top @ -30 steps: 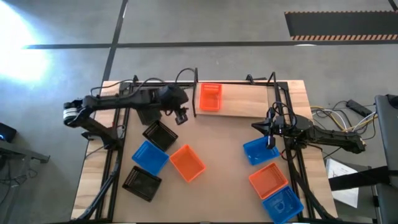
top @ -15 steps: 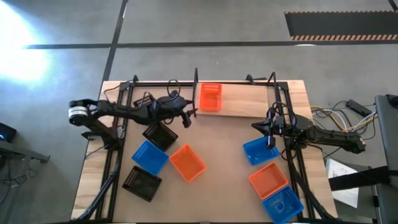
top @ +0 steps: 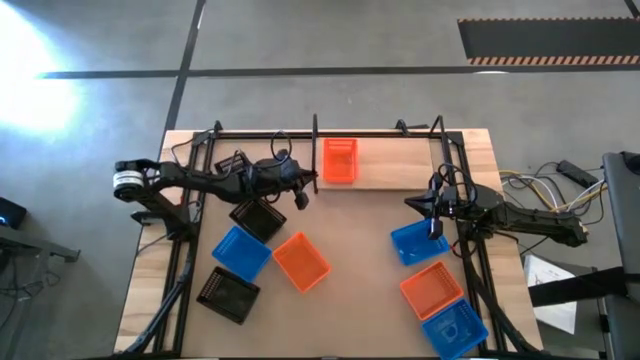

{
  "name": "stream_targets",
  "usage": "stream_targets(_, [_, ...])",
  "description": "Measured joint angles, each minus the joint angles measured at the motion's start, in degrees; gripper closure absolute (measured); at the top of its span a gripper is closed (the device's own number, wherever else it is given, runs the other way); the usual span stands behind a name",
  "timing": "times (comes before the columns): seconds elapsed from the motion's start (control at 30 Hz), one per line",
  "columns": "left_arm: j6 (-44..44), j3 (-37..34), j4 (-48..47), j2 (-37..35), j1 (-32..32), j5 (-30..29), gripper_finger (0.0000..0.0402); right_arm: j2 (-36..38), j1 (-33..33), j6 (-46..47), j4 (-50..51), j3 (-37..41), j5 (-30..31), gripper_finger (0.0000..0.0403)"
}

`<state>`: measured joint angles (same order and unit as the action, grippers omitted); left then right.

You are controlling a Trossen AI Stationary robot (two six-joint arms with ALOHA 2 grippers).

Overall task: Stack baskets on shelf by color
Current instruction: Adjust the shelf, then put the middle black basket on the shelf

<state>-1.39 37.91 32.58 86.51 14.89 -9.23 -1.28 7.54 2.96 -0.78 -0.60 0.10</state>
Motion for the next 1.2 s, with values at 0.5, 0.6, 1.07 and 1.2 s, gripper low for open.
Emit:
stream_targets(0.5, [-1.65,-0.9,0.58,0.4,-5.52,-12.15,0.0399,0.0,-0.01,0.0,-0.01,0.0,0.0,0.0394])
stream_targets(0.6, [-1.65,-0.96,0.46,0.4,-6.24,-14.49,0.0399,0.0,0.01,0.0,-0.01,0.01,-0.01,0.0394])
stream_targets(1.07, [1.26,-1.01,-1.17,0.06,-3.8,-15.83,0.034,0.0,-0.01,0.0,0.0,0.0,0.0,0.0394])
stream_targets(1.2, [1.75,-0.74,-0.6,-0.15,-3.36,-15.79,0.0305,0.0,0.0,0.0,-0.01,0.01,0.0,0.0394])
